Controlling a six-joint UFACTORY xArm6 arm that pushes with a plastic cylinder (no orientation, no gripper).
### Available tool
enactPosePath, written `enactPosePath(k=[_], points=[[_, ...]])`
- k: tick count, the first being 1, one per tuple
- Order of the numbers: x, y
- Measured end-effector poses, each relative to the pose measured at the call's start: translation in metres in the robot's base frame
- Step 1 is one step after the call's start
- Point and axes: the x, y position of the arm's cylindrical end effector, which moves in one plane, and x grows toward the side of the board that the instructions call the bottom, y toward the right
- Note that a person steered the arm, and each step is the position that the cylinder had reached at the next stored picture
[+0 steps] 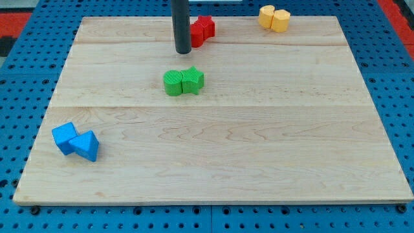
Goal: Separate the blue blocks
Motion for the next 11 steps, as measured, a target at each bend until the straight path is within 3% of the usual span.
enactPosePath(k=[2,3,4,5,6,7,8,10,11], points=[[0.001,-0.017],[0.025,0.038],[0.093,0.115],[0.191,0.137],[0.269,0.053],[0.301,-0.048],[0.299,-0.135],[0.172,-0.139],[0.13,-0.149]])
